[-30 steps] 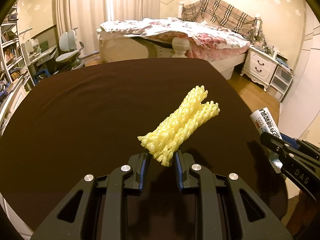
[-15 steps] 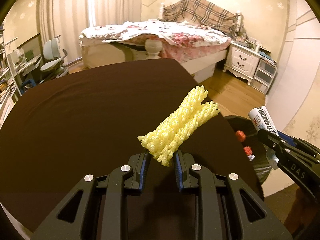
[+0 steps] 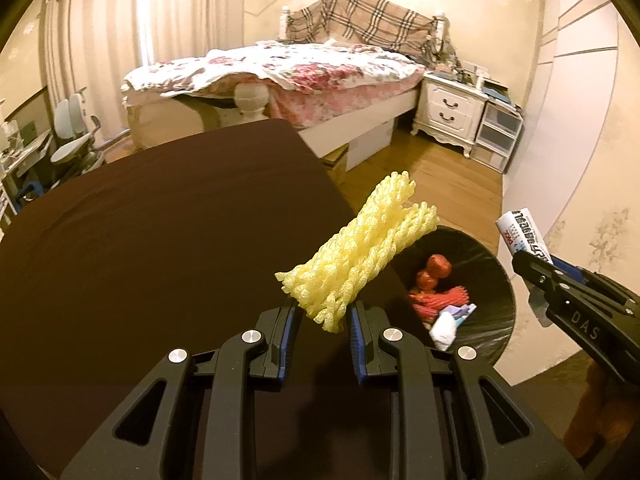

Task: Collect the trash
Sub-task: 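Carry the yellow nets and white packet over the black bin with both grippers, then open both grippers over the black bin to drop nets and packet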

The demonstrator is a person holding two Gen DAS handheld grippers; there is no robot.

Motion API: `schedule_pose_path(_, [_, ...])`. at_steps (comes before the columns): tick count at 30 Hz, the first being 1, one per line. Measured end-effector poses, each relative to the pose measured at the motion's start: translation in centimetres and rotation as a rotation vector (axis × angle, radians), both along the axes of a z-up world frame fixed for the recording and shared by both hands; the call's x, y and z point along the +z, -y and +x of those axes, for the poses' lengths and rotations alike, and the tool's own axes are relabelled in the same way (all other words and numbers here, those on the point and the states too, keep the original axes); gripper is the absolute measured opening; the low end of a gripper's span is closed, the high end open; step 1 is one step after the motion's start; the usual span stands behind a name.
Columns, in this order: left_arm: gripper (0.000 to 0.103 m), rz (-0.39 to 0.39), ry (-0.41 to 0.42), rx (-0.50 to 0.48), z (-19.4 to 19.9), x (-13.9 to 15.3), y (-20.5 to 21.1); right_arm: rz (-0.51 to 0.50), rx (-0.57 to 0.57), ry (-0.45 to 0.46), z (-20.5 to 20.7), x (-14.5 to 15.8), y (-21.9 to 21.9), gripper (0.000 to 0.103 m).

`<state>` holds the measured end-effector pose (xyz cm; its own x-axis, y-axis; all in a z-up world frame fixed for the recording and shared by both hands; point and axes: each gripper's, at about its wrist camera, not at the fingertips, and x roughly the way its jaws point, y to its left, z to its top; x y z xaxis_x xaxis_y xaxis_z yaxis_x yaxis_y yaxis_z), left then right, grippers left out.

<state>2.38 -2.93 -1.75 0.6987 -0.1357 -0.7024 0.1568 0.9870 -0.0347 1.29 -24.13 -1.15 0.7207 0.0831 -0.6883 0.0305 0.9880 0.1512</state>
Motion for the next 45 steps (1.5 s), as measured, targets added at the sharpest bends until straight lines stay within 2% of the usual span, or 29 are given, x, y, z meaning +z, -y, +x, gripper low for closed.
schedule_pose_path(20, [0.024, 0.036, 0.003, -0.079, 2.8, -0.9, 5.7, 0.005, -0.095, 0.002, 0.8, -0.8, 3.6, 0.029])
schedule_pose_path(39, [0.025, 0.057, -0.010, -0.112, 4.4, -1.5, 8.4, 0.011, -0.126, -0.017, 2.4, -2.1, 5.3, 0.031])
schedule_pose_path(41, [0.028, 0.054, -0.010, -0.114, 4.4, -1.6, 8.5, 0.013, -0.129, -0.018, 2.5, -2.2, 5.4, 0.032])
schedule_pose_path(43, [0.035, 0.057, -0.012, -0.111, 4.5, -1.7, 8.5, 0.016, -0.134, -0.020, 2.5, -2.4, 5.6, 0.039])
schedule_pose_path(45, [0.049, 0.056, -0.012, -0.106, 4.6, -1.7, 8.5, 0.016, -0.138, -0.017, 2.4, -2.4, 5.7, 0.039])
